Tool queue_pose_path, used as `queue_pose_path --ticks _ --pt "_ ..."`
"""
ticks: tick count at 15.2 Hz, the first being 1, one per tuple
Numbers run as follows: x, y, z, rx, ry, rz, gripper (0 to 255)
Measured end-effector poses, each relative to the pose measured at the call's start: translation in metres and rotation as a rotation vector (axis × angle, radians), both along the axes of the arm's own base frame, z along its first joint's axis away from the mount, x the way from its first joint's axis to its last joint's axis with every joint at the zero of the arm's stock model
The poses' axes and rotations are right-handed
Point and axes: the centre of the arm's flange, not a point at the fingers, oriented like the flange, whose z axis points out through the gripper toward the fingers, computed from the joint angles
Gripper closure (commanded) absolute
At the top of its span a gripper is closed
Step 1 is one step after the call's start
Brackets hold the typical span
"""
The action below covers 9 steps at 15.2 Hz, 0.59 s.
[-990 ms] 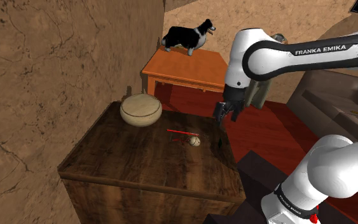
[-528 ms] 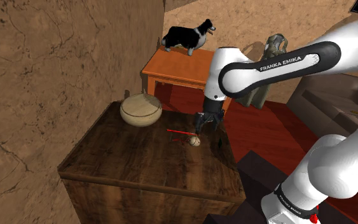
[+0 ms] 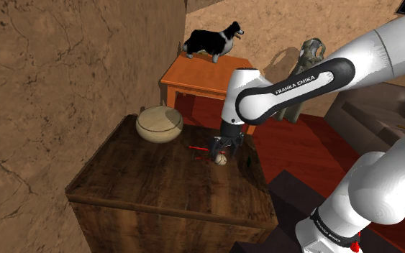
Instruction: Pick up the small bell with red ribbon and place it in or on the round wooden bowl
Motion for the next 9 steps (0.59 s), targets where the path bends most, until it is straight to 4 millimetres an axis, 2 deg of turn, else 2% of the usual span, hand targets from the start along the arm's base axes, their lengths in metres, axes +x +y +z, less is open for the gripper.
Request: queue_pose_path --ticks 4,8,9 --pt "-0.0012 0.0015 -0.0129 0.000 0.000 0.000 0" --pt "-0.0014 0.0016 -0.0140 0.000 -0.001 0.000 0" --pt "-0.0014 0.0016 -0.0140 0.000 -0.001 0.000 255"
